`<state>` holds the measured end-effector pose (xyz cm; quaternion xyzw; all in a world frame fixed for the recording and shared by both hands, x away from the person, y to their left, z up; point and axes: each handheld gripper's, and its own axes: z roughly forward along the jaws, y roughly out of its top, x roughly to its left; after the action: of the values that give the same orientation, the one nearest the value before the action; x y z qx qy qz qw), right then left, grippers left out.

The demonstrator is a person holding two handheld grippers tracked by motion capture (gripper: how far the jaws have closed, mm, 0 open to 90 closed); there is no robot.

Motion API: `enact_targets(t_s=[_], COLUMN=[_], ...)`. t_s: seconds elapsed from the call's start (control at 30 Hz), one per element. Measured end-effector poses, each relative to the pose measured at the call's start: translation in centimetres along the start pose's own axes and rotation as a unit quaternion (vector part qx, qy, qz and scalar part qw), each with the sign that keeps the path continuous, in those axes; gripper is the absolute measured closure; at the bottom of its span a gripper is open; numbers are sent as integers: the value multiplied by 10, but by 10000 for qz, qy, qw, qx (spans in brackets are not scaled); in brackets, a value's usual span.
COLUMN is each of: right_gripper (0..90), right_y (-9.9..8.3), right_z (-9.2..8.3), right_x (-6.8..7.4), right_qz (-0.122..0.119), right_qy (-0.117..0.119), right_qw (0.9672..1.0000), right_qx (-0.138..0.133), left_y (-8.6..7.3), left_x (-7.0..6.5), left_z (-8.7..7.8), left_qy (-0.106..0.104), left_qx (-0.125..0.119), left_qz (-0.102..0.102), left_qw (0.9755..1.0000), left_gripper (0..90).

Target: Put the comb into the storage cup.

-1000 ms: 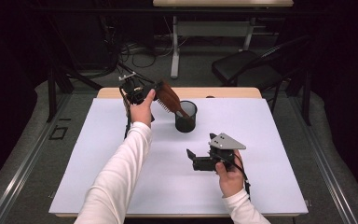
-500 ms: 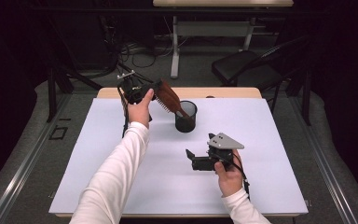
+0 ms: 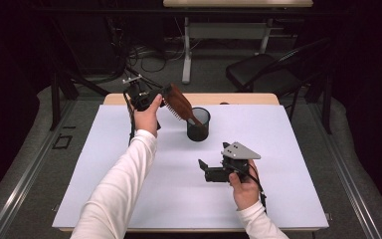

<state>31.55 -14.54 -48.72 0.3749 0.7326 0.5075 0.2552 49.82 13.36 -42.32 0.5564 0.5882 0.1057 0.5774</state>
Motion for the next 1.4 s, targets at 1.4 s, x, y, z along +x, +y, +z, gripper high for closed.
enact_targets(t_s=[1.4], right_gripper=[21], right_y=[0], right_z=[0], right_x=[1], right_qz=[-37], right_qy=[-28], right_qw=[10000], right_qx=[35], left_y=[-2], left_x=[-2], left_z=[-5], left_qy=[-144], left_qx=[74], left_qz=[207], left_qw=[9997], left_gripper=[121])
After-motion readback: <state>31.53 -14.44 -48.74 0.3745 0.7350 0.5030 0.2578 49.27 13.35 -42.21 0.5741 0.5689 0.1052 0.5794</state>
